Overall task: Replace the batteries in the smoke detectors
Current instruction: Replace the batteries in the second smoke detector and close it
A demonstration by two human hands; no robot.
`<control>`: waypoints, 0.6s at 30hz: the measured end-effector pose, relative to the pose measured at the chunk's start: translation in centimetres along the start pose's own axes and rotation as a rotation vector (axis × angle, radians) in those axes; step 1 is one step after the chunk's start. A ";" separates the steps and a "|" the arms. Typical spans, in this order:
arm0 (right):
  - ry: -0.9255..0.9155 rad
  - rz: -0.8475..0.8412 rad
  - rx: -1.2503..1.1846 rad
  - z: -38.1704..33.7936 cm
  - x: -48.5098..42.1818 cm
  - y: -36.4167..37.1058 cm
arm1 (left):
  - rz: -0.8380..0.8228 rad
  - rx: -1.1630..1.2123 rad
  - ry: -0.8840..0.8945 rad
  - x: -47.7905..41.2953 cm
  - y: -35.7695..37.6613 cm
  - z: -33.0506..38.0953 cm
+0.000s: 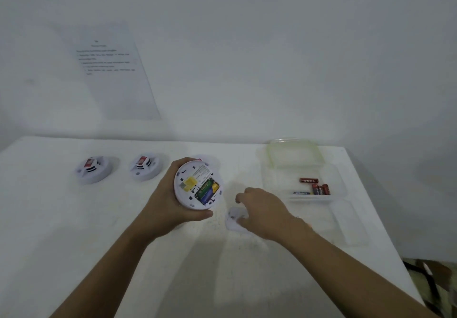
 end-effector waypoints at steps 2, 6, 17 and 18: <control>0.020 -0.072 0.065 -0.3 -0.2 0.9 | -0.013 0.013 -0.011 0.1 -0.4 -0.4; 0.080 -0.144 0.070 -0.2 -0.4 1.6 | -0.061 0.026 -0.019 0.1 -0.5 -0.9; 0.382 0.359 -0.496 0.4 -0.3 -1.6 | -0.107 0.066 0.018 -0.9 -0.1 -0.9; 0.438 0.419 -0.616 0.2 -0.3 -2.7 | -0.106 0.072 0.019 -1.1 -0.1 -0.8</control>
Point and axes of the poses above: each hand's wrist, its own x-axis away from the middle knuckle, its own y-axis out of the palm, z = x × y, the point moved 2 cm from there along -x, towards the middle knuckle, and after that the axes turned 14 degrees about z, right-handed, at the moved point
